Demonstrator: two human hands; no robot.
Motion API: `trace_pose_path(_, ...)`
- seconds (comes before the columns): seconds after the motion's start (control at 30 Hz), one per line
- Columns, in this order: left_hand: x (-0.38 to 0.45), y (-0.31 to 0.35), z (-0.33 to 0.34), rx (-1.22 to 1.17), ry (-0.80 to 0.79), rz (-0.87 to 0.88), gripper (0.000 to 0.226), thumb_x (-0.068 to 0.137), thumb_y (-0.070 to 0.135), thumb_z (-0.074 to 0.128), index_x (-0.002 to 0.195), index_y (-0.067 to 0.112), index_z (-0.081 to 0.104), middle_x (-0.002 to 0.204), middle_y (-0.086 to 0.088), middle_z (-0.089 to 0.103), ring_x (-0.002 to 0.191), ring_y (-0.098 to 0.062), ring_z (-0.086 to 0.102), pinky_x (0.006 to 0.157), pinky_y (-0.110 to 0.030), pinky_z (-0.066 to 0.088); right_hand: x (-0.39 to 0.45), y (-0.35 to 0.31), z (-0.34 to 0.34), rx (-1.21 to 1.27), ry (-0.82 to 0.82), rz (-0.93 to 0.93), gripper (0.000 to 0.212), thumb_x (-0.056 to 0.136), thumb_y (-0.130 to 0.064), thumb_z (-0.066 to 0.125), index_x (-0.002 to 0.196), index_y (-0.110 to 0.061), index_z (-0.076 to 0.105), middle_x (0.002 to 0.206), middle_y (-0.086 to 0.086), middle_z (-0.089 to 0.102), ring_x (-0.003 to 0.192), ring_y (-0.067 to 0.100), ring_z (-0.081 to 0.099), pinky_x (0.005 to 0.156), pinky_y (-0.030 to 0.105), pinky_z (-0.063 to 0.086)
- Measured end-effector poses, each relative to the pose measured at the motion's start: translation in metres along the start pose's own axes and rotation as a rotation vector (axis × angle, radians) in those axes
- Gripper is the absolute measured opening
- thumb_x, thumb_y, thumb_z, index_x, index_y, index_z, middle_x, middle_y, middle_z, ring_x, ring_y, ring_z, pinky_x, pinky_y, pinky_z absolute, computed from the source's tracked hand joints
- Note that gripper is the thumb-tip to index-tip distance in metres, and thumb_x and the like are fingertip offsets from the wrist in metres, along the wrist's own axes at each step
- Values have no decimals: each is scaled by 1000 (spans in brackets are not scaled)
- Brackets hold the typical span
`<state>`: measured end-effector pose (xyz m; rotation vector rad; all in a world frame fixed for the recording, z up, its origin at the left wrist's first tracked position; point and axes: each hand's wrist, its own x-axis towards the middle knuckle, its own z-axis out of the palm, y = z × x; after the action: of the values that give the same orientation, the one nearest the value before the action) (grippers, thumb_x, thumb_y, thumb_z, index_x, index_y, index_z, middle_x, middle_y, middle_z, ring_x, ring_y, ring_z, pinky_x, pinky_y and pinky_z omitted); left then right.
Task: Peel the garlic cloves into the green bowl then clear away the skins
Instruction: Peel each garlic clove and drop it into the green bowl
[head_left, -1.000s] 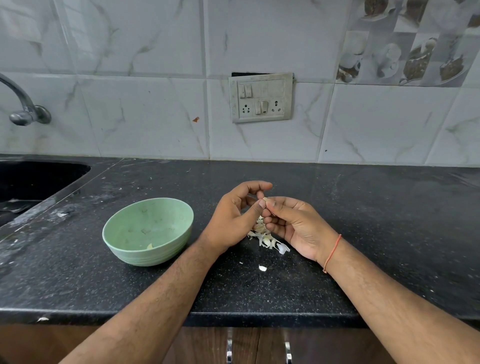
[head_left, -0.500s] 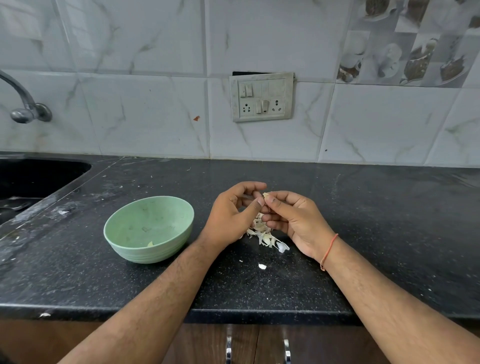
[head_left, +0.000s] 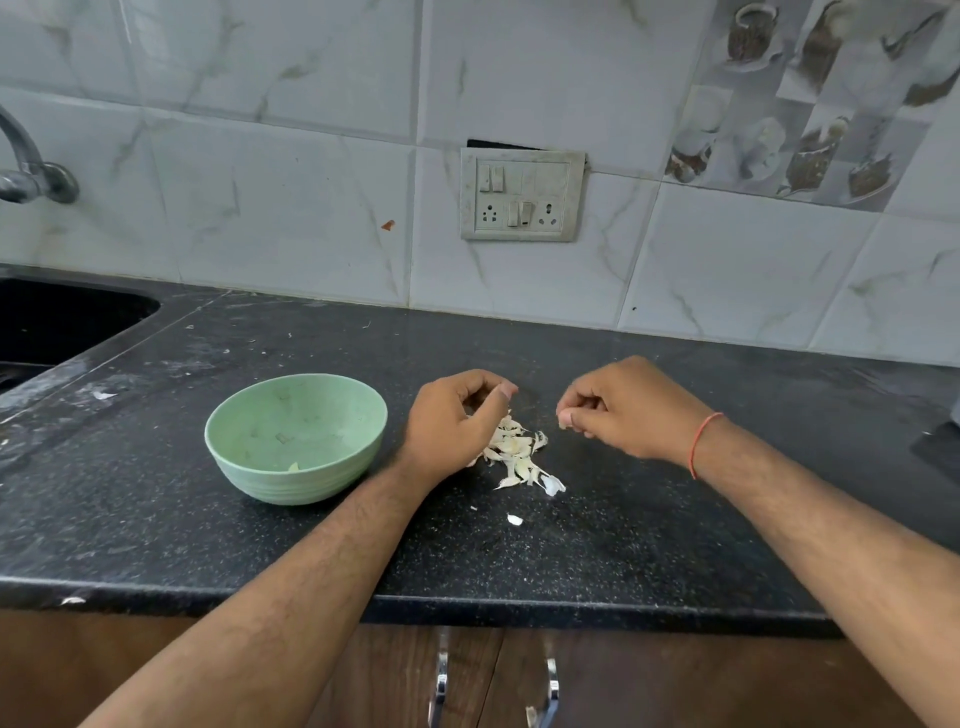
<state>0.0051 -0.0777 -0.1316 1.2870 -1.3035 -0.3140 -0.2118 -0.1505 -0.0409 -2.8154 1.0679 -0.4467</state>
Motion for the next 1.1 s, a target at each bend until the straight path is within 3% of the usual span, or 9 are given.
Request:
trace_pose_path(0.13,-1,0,-3,-29,29,17,16,102,30,66,106,25,81,83,9,78,78,-11,74,72,-33,60,-2,-3,20,-163,-82,-83,15,102,-35,69,107,-28,82,98,-14,79,91,4,71,88,28,56)
trace_pose_path(0.27,1,-1,-4,-27,49,26,14,103,22,66,108,23,79,84,5,78,53,6,55,56,-12,41,-3,8,20,-50,102,-13,12,101,-32,70,102,-30,82,96,-16,79,87,1,70,84,24,55)
trace_pose_path(0.4,2,-2,-3,-4,17,51,15,100,17,70,112,19,78,87,10,74,62,6,59,64,-7,43,-12,16,38,-100,0,-30,12,100,-31,72,103,-30,83,95,-13,80,86,3,71,85,29,58)
trace_pose_path(0.5,3,-4,-3,20,-87,86,26,94,13,78,119,21,75,98,11,77,82,-3,69,72,-10,48,-5,16,42,327,148,107,8,97,-22,77,98,-24,85,81,-9,80,69,2,71,70,18,58)
trace_pose_path(0.6,3,-4,-1,13,-176,91,35,92,15,82,125,24,73,107,12,78,89,-7,72,75,-18,54,-3,-3,53,940,223,149,12,95,-7,77,106,-7,82,88,10,81,72,19,74,67,25,62)
trace_pose_path(0.7,5,-5,-3,-50,-117,68,31,94,12,81,123,21,74,105,7,79,95,-13,75,88,-31,61,1,-13,72,1249,246,173,20,93,-4,76,112,0,78,98,22,80,78,23,73,71,28,64)
trace_pose_path(0.87,6,-4,-1,-106,-86,21,27,95,8,78,120,14,74,101,-1,79,93,-22,76,87,-32,62,7,-5,79,1349,236,169,21,93,-5,75,114,0,77,103,21,80,84,27,76,77,34,66)
trace_pose_path(1.0,7,-2,0,-163,-86,17,27,93,6,81,119,10,75,99,-4,79,87,-14,73,82,-25,60,8,-4,83,1294,206,178,23,93,-11,78,114,-4,77,102,17,81,91,33,79,78,43,66)
trace_pose_path(1.1,6,-2,-1,-165,-83,5,24,92,6,82,114,11,76,97,-4,80,88,-14,75,83,-23,60,9,-2,86,1218,188,164,19,95,-13,78,113,-7,77,98,13,82,90,32,80,74,41,66)
